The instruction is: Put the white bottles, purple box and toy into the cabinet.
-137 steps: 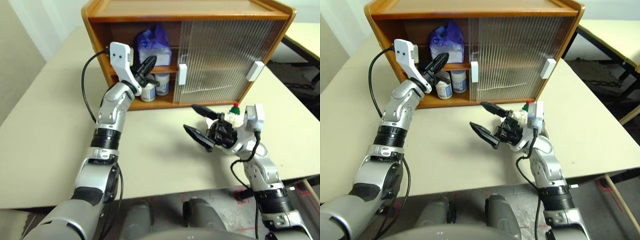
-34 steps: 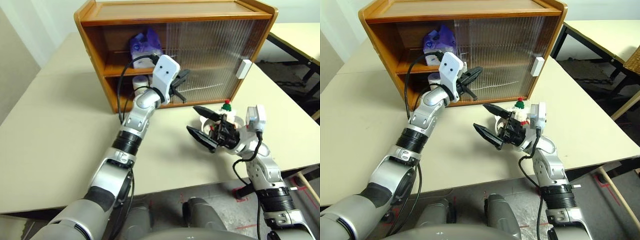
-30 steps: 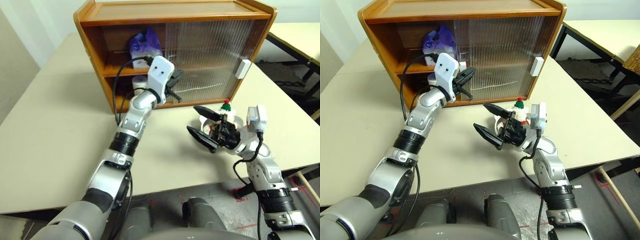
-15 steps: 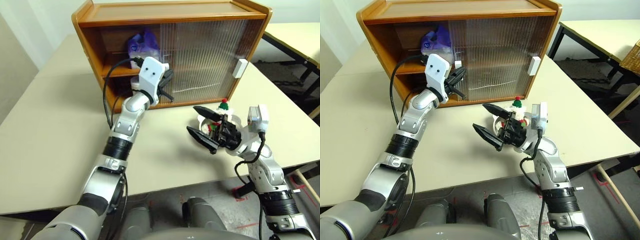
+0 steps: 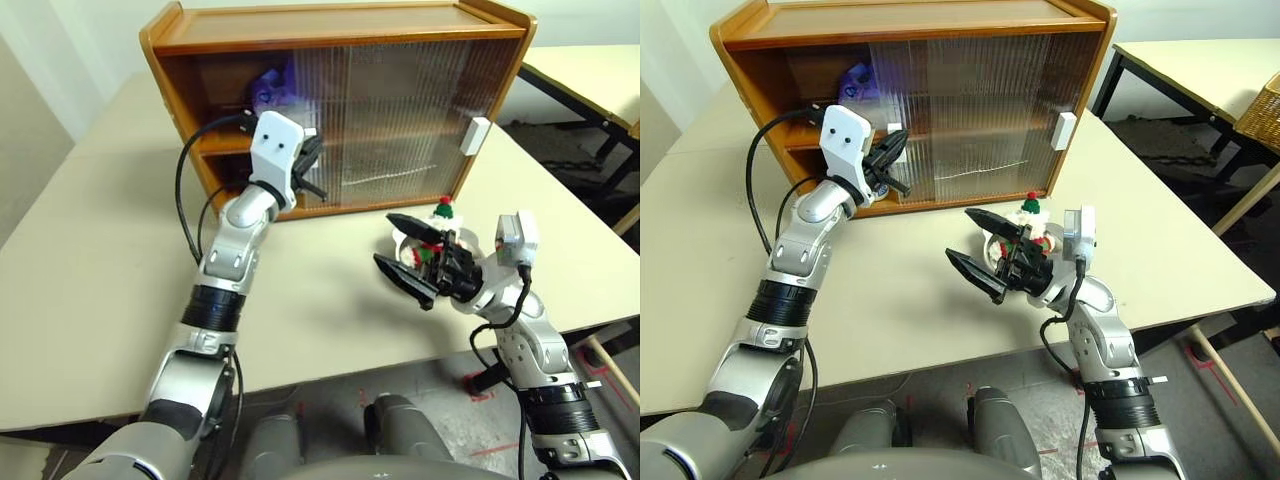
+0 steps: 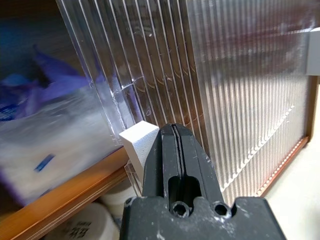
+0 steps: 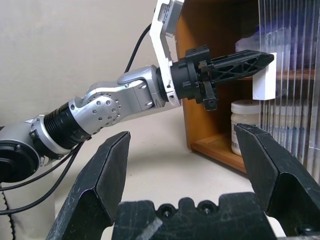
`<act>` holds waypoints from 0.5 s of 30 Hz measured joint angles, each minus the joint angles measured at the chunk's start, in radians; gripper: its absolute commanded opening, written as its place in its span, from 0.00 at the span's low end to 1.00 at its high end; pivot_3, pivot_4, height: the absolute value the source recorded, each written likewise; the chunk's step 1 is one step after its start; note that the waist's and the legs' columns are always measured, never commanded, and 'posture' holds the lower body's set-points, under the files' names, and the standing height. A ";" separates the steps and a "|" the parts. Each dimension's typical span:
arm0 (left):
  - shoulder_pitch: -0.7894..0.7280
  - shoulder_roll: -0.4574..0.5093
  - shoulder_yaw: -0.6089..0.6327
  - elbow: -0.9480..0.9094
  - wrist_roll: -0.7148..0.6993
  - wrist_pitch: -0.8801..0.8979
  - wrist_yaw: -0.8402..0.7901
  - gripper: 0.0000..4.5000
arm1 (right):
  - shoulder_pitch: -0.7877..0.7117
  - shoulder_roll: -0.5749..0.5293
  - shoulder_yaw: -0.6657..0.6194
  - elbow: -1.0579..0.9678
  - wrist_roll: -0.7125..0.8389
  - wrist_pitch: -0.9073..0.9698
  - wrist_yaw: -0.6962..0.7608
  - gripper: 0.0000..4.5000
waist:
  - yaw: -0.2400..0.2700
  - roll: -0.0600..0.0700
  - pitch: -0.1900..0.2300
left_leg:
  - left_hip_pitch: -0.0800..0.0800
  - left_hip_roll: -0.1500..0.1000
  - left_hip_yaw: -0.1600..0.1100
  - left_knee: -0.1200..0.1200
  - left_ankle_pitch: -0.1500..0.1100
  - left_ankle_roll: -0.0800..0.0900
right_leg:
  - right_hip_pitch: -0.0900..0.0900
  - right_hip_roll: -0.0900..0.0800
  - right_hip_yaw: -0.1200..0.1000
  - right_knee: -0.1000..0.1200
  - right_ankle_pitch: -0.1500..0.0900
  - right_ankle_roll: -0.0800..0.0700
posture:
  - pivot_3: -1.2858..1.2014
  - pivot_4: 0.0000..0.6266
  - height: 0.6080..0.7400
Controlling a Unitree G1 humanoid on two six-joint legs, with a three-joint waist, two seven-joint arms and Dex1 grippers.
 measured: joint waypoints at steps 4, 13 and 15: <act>0.011 0.018 0.010 -0.016 -0.001 0.010 0.000 0.01 | -0.001 0.000 0.000 0.002 0.000 0.000 0.007 1.00 | 0.001 0.000 0.000 | 0.000 0.000 0.000 0.000 0.000 0.000 | 0.000 0.000 0.000 0.000 0.000 0.000 | 0.55 0.03 1.00; 0.050 0.072 0.043 -0.057 -0.009 0.026 0.001 0.01 | -0.011 -0.007 -0.001 0.014 0.000 0.001 0.033 1.00 | 0.000 0.000 0.000 | 0.000 0.001 0.000 -0.001 0.000 0.000 | 0.000 0.001 0.000 0.000 0.003 -0.001 | 0.55 0.02 1.00; 0.064 0.091 0.057 -0.062 -0.016 0.028 0.000 0.01 | -0.014 -0.008 -0.001 0.015 0.000 0.002 0.039 1.00 | 0.001 0.000 0.000 | 0.001 0.001 0.000 -0.002 0.000 0.000 | 0.000 0.001 0.000 0.001 0.003 -0.001 | 0.56 0.01 1.00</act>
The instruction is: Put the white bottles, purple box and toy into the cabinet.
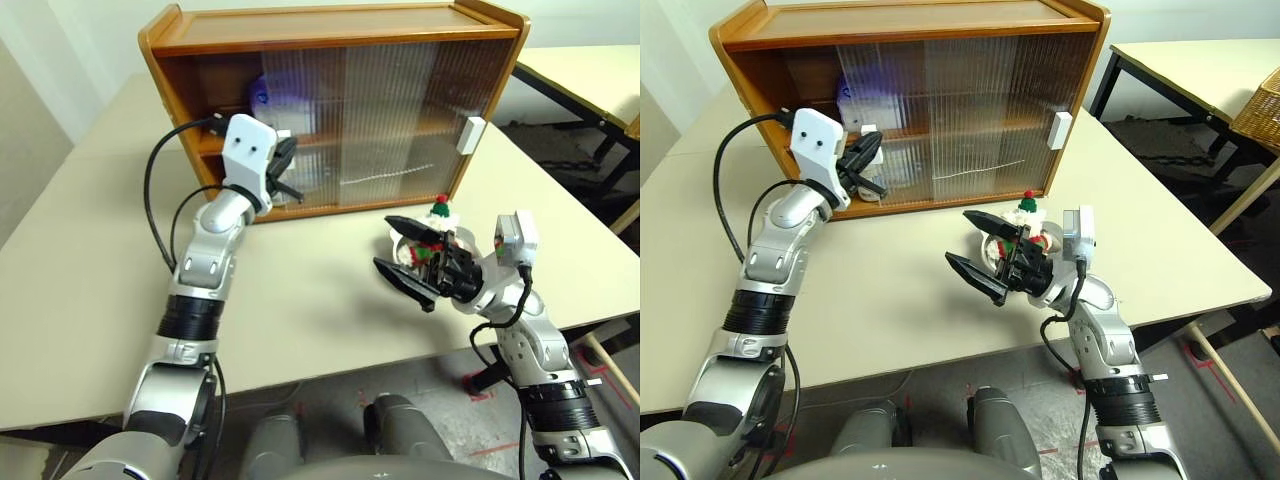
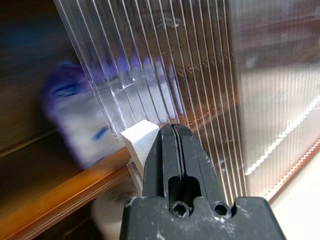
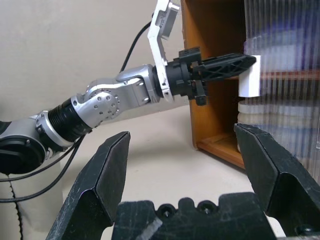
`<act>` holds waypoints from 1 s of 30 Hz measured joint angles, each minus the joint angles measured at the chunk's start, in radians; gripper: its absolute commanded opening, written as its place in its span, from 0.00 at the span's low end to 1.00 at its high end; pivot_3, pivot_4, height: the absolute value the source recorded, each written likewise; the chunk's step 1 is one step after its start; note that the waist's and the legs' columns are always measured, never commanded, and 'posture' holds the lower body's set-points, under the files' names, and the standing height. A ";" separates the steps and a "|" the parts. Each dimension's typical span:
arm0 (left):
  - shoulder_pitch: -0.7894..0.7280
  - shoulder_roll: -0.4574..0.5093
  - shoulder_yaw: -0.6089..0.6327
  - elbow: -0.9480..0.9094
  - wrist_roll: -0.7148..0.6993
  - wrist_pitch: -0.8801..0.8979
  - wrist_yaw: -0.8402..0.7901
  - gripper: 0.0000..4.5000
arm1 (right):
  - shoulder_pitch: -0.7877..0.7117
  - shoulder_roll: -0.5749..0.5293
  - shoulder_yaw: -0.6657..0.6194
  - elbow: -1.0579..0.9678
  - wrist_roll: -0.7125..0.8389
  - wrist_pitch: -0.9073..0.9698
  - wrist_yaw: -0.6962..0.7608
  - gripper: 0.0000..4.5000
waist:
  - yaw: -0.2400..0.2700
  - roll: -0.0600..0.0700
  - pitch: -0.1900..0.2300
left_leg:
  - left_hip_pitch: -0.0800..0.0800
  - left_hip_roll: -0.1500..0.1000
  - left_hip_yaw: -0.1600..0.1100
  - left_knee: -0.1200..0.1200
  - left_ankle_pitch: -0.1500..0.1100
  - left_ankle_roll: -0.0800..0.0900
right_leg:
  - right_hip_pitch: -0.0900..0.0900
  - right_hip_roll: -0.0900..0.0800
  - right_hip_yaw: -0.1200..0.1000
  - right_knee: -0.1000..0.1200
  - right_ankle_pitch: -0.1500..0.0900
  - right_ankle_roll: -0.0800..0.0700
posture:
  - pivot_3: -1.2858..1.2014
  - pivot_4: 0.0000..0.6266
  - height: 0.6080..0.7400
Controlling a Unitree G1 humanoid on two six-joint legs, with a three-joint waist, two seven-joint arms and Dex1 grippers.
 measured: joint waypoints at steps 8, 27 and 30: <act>0.045 0.051 0.049 -0.044 -0.011 0.021 0.010 0.01 | -0.017 -0.001 0.000 0.026 0.003 0.006 0.019 1.00 | 0.004 0.000 0.000 | 0.001 0.000 0.000 0.000 0.000 0.000 | 0.000 -0.001 0.000 0.000 0.000 -0.003 | 0.56 0.01 1.00; 0.211 0.117 0.177 -0.194 -0.023 0.133 0.057 0.01 | -0.051 0.047 0.013 0.035 0.014 0.010 0.018 1.00 | 0.051 -0.003 0.004 | -0.002 0.000 0.003 -0.012 -0.001 -0.001 | -0.007 -0.005 -0.002 -0.008 -0.004 -0.004 | 0.59 0.02 1.00; 0.211 0.117 0.176 -0.196 -0.025 0.134 0.051 0.01 | -0.051 0.046 0.013 0.039 0.014 0.011 0.018 1.00 | 0.054 -0.003 0.004 | -0.002 0.002 0.002 -0.015 -0.001 -0.001 | -0.007 -0.004 -0.003 -0.009 -0.004 -0.005 | 0.58 0.03 1.00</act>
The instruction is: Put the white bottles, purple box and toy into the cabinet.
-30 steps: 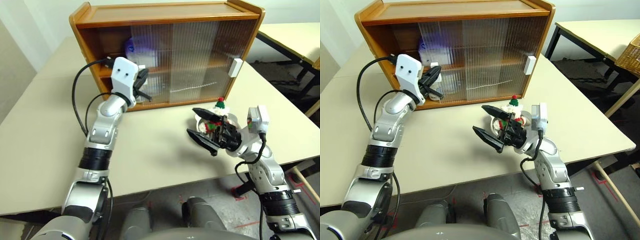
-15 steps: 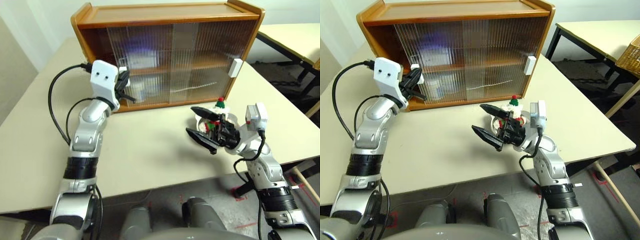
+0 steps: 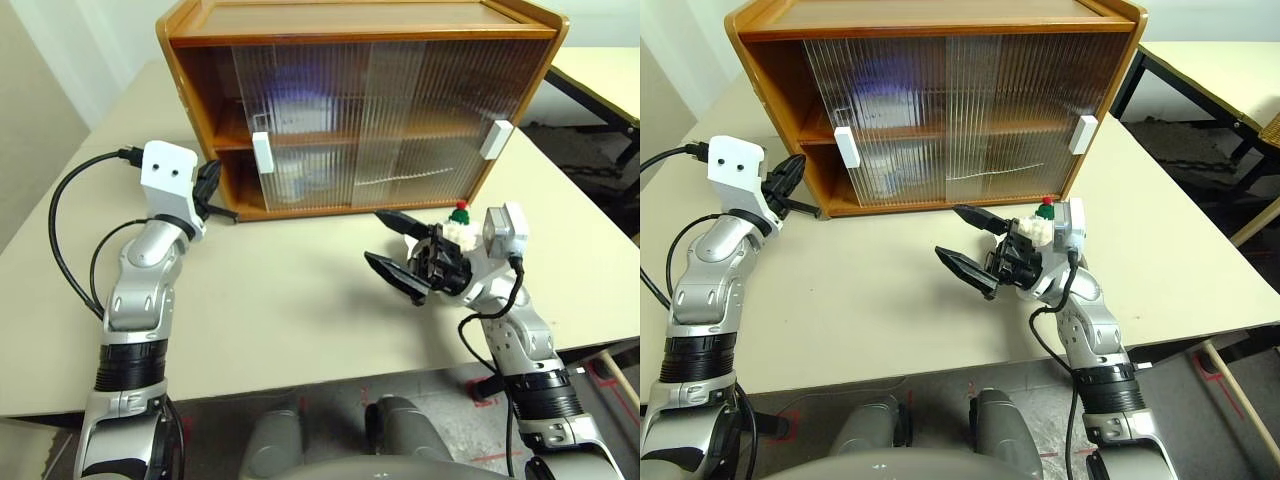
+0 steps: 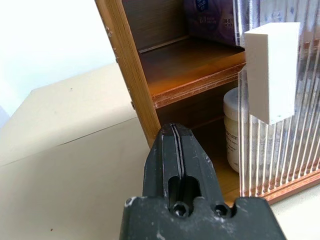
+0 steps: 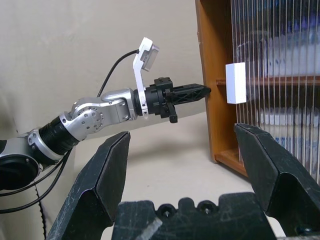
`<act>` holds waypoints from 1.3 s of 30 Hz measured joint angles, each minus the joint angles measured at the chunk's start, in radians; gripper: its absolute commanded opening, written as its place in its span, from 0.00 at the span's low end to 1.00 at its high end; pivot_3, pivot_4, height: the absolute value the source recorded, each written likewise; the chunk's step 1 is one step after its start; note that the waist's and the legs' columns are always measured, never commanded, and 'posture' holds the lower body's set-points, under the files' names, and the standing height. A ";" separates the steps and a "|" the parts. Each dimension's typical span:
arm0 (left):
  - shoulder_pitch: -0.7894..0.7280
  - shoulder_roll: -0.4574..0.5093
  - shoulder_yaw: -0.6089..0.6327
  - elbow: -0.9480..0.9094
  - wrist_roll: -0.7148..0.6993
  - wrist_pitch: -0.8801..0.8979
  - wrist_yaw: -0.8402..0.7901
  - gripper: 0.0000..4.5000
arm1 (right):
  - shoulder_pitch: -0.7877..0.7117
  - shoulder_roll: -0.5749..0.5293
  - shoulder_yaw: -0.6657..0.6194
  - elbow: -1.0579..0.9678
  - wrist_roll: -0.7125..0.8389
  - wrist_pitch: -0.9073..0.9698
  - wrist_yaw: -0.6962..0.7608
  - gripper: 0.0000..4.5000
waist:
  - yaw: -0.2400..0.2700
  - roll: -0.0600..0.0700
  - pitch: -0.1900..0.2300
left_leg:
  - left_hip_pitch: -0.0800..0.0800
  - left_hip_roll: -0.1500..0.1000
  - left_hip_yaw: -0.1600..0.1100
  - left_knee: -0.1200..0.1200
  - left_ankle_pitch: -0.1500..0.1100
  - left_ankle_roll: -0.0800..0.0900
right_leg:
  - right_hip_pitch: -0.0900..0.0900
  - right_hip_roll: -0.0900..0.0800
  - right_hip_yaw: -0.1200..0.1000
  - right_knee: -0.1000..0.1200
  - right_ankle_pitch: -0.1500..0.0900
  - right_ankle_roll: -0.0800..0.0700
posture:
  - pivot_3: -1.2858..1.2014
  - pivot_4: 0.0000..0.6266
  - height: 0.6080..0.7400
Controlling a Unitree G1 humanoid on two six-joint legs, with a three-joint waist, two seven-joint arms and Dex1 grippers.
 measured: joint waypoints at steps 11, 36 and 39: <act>0.014 -0.137 -0.134 -0.176 -0.026 -0.052 -0.022 0.01 | 0.010 -0.012 -0.001 0.004 0.000 0.002 0.001 1.00 | 0.028 -0.002 0.001 | -0.006 -0.002 0.000 -0.001 0.000 0.000 | -0.001 -0.001 0.000 -0.009 0.002 0.000 | 0.58 0.02 1.00; -0.117 -0.161 -0.170 0.045 0.033 -0.049 0.032 0.01 | 0.012 -0.016 -0.002 0.012 -0.004 -0.001 0.002 1.00 | 0.024 -0.002 0.001 | -0.005 -0.001 0.000 0.000 0.000 0.002 | 0.000 0.001 0.000 -0.009 0.005 -0.001 | 0.58 0.00 1.00; -0.081 -0.130 -0.139 0.004 0.033 -0.031 0.037 0.01 | 0.011 -0.017 -0.002 0.017 -0.004 -0.001 0.007 1.00 | 0.028 -0.002 0.001 | -0.005 -0.001 0.000 0.000 0.000 0.001 | 0.000 0.001 -0.001 -0.008 0.005 -0.001 | 0.59 0.00 1.00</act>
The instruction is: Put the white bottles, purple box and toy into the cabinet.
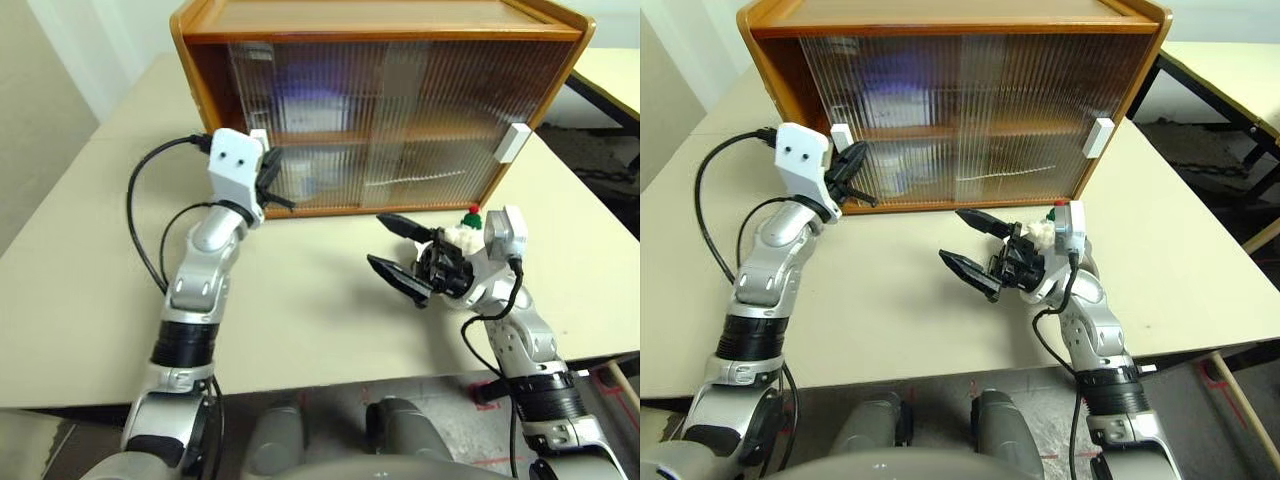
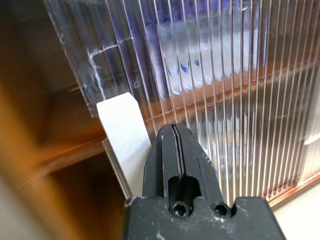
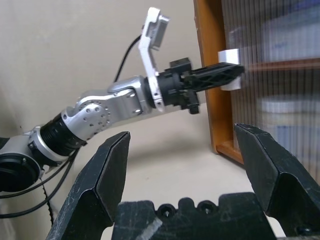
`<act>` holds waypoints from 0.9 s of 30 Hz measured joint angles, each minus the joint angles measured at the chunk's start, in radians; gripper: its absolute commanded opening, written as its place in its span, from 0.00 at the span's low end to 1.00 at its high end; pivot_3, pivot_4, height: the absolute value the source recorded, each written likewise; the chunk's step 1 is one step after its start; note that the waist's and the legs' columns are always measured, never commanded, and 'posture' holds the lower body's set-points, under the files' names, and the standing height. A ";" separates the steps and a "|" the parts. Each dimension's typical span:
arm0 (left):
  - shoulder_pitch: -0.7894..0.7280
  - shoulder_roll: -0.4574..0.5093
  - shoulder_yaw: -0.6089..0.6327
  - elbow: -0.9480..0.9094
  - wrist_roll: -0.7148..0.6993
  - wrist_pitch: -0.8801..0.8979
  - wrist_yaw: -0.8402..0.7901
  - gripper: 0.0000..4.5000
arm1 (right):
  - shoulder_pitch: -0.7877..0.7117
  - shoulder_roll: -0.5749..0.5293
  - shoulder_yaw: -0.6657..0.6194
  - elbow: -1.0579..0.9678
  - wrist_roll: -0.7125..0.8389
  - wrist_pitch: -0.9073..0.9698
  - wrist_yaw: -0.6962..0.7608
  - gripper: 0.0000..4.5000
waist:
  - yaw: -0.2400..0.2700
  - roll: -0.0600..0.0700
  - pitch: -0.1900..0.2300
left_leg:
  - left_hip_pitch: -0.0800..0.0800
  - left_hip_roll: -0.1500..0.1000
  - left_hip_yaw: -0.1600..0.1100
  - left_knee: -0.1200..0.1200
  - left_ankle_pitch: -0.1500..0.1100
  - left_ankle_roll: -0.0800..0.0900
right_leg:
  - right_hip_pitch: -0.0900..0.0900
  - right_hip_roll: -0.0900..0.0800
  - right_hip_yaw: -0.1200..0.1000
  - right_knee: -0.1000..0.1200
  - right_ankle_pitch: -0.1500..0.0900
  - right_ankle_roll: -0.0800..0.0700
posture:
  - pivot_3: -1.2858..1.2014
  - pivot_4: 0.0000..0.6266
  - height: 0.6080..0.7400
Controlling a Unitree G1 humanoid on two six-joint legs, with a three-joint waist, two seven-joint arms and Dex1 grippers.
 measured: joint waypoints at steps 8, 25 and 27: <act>0.044 0.051 0.058 -0.047 -0.001 0.015 0.015 0.01 | -0.034 0.003 0.002 0.043 0.000 0.000 0.023 1.00 | 0.004 -0.001 0.000 | 0.001 0.000 0.000 0.000 0.000 -0.001 | 0.000 0.000 0.000 0.000 0.001 -0.001 | 0.60 0.00 1.00; 0.320 0.158 0.239 -0.069 -0.565 -0.257 -0.612 0.82 | -0.153 -0.292 -0.324 0.159 0.144 0.104 0.046 0.54 | 0.044 -0.001 -0.001 | -0.001 0.001 0.000 0.000 0.001 0.003 | 0.001 -0.001 -0.005 -0.003 -0.001 -0.004 | 0.60 0.00 1.00; 0.335 0.186 0.252 -0.051 -0.596 -0.251 -0.670 0.99 | -0.173 -0.310 -0.371 0.193 0.144 0.095 0.030 0.37 | 0.043 -0.001 -0.001 | 0.000 0.001 0.000 0.000 0.001 0.003 | 0.002 0.000 -0.005 -0.002 -0.004 -0.004 | 0.60 0.00 1.00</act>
